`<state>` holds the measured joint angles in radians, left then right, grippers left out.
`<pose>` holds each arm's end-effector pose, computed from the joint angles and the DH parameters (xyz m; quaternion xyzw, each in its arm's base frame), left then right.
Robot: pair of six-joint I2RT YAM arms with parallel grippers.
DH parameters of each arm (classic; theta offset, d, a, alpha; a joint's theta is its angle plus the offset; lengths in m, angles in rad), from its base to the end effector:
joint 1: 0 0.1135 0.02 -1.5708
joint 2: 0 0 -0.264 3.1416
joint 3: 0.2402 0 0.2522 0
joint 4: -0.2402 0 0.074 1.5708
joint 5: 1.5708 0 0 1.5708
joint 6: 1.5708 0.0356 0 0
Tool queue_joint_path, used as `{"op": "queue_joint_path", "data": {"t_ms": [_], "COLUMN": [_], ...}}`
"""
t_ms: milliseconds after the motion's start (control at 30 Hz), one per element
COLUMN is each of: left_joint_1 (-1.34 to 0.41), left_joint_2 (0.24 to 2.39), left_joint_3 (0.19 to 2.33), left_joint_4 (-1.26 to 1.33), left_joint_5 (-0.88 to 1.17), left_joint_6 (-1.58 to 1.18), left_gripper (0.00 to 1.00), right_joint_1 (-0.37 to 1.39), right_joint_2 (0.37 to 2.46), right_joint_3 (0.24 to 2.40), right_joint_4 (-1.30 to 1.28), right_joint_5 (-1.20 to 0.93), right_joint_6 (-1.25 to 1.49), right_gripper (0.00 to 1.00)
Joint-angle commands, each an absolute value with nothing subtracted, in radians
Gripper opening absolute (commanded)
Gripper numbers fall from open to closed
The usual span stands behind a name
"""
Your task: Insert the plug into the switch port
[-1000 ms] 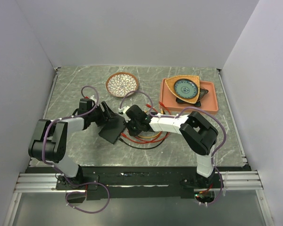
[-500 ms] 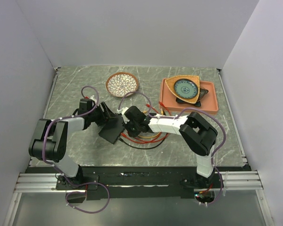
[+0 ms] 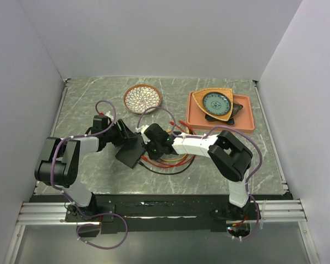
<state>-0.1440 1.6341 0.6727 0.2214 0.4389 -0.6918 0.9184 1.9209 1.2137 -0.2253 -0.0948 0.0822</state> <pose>0.2992 -0.0587 0.1388 -0.1570 0.8835 -0.3419 0.2791 0.2407 0.3207 0.1600 -0.3987 0.8607 0.1898 0.2534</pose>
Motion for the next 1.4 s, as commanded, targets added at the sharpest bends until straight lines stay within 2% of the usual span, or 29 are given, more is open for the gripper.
{"op": "queue_joint_path", "data": {"t_ms": [0,667,1367], "left_joint_1": [-0.160,-0.169,-0.173], "left_joint_2": [1.684,1.681,1.684], "left_joint_3": [0.641,0.638,0.630], "left_joint_4": [0.129,0.138,0.140], "left_joint_5": [0.431,0.448,0.462], "left_joint_6": [-0.663,-0.663,-0.655], "left_gripper": [0.64,0.63,0.63], "right_joint_1": [0.931,0.939,0.940], "right_joint_2": [1.944,1.974,1.895], "right_joint_3": [1.269,1.302,1.296], "right_joint_4": [-0.206,-0.222,-0.172], "right_joint_5": [-0.095,-0.074,-0.014], "right_joint_6": [0.089,0.091,0.113], "right_gripper": [0.00,0.00,0.00]}}
